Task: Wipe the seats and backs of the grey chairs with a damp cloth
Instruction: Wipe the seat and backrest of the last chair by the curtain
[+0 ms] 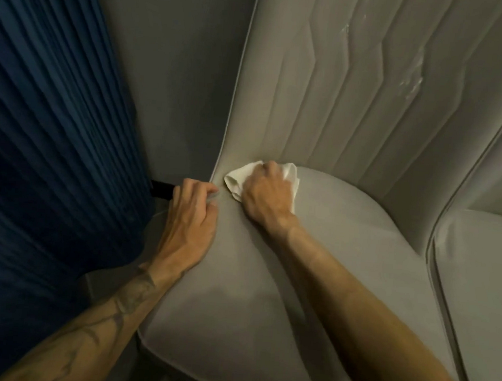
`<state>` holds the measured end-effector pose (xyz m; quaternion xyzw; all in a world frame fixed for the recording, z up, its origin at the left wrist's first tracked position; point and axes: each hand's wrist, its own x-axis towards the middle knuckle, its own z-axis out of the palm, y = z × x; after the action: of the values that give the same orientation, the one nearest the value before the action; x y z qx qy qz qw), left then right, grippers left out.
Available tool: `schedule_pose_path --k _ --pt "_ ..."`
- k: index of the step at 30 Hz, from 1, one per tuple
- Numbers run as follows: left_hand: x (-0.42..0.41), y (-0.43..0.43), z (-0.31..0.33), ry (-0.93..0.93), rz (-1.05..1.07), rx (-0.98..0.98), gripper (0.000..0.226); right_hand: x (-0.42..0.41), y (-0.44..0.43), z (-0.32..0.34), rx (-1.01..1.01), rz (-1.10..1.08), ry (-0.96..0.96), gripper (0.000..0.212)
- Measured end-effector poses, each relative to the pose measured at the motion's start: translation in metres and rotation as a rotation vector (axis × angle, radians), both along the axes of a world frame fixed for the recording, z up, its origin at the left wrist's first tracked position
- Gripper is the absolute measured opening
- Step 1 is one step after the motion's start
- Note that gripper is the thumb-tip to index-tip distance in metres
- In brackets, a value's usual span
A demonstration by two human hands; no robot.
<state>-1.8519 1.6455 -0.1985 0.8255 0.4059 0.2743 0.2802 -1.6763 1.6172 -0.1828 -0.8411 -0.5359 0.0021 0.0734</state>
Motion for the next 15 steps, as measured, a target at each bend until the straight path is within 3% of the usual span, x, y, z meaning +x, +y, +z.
schedule_pose_path --k 2,7,11,15 --pt "0.0 0.0 -0.001 -0.013 0.0 -0.012 0.024 0.022 -0.014 0.005 0.009 0.014 0.063 0.037" --pt "0.0 -0.001 0.001 -0.028 0.005 -0.035 0.023 0.036 -0.015 0.013 0.004 -0.138 -0.03 0.033" --pt "0.0 -0.001 0.001 -0.071 0.01 -0.066 0.02 -0.022 -0.009 0.001 0.055 0.128 -0.008 0.03" --pt "-0.002 -0.001 0.004 -0.161 0.026 -0.107 0.02 -0.011 -0.033 -0.002 0.08 0.261 0.152 0.037"
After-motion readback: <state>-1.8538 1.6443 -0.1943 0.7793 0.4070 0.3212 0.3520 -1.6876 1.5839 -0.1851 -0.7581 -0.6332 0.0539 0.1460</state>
